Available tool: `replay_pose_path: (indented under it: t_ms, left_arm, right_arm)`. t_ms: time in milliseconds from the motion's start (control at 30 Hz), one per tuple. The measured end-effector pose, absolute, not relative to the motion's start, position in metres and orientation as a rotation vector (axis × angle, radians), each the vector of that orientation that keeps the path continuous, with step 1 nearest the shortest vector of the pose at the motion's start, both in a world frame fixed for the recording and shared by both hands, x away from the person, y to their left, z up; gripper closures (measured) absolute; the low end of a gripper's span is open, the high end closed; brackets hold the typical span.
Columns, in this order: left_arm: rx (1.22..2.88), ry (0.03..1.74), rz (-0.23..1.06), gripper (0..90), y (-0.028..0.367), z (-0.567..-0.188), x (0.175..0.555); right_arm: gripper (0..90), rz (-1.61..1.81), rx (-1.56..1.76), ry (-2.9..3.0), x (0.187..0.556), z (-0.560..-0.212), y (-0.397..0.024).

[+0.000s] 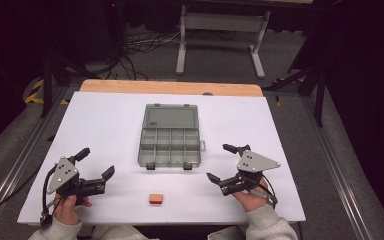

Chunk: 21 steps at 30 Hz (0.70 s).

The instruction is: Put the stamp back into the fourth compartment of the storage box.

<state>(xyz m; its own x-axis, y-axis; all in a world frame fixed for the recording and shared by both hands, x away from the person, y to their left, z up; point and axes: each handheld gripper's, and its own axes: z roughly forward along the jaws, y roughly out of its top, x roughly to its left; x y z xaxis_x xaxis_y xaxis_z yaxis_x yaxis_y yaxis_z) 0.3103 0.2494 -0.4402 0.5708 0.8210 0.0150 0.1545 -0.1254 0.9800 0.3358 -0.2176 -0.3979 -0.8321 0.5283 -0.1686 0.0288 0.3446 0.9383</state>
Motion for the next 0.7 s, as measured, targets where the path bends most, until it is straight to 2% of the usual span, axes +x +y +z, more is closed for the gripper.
replay_pose_path:
  t_ms: [700]
  left_arm:
    - [1.623, 0.836, 0.698, 1.3, 0.249, -0.441, 0.311]
  right_arm:
    - [0.7, 1.573, 0.343, 2.276, 0.353, -0.382, -0.160]
